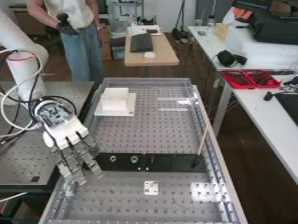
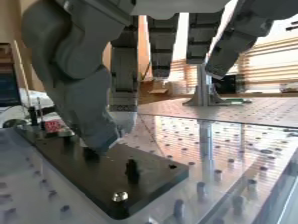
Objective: Grab the smaller nut and place it in the white container
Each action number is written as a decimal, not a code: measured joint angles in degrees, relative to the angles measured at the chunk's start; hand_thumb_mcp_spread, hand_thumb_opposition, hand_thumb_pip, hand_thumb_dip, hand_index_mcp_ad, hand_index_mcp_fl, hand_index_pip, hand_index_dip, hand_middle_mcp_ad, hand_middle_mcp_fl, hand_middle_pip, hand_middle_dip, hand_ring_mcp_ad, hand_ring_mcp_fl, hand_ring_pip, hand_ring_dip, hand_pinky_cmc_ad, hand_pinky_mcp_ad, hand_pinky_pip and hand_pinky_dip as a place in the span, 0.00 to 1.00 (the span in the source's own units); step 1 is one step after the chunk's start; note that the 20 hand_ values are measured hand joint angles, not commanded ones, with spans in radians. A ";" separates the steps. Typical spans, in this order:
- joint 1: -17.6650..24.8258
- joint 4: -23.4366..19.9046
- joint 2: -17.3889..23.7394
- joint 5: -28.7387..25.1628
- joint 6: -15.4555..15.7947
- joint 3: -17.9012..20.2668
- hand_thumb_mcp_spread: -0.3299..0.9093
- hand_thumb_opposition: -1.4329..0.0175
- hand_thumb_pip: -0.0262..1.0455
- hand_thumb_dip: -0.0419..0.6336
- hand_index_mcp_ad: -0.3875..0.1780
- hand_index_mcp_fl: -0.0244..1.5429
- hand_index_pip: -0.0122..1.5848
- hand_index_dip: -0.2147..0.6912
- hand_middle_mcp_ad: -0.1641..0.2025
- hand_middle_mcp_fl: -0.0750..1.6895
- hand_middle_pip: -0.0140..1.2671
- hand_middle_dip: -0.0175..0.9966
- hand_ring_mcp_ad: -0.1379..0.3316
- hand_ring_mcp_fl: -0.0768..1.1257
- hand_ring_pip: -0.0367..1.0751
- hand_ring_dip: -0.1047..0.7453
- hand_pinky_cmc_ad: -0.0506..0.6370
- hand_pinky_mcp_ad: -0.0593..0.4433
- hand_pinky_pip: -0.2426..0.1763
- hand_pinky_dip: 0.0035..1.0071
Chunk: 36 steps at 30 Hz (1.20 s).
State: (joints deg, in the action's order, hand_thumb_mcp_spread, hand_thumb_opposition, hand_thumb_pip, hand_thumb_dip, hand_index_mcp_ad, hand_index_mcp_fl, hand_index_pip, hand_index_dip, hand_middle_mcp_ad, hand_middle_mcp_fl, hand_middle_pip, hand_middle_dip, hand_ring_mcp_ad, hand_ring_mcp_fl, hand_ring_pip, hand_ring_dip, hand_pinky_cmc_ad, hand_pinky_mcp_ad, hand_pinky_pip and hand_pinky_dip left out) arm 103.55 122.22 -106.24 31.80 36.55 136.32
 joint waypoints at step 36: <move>0.33 11.87 8.56 60.21 7.19 -4.17 0.62 0.37 0.64 0.41 0.48 0.26 0.97 0.24 0.61 0.15 0.11 0.24 0.64 0.09 0.12 0.23 0.57 0.41 0.52 0.34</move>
State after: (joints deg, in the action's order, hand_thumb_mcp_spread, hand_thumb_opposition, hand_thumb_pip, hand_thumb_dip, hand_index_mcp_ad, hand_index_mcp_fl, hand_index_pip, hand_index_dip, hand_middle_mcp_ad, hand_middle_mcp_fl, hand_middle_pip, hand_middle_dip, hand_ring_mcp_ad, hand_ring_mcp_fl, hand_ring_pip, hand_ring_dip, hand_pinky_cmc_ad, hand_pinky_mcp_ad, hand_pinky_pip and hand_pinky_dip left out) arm 103.88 134.08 -97.68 92.00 43.74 132.15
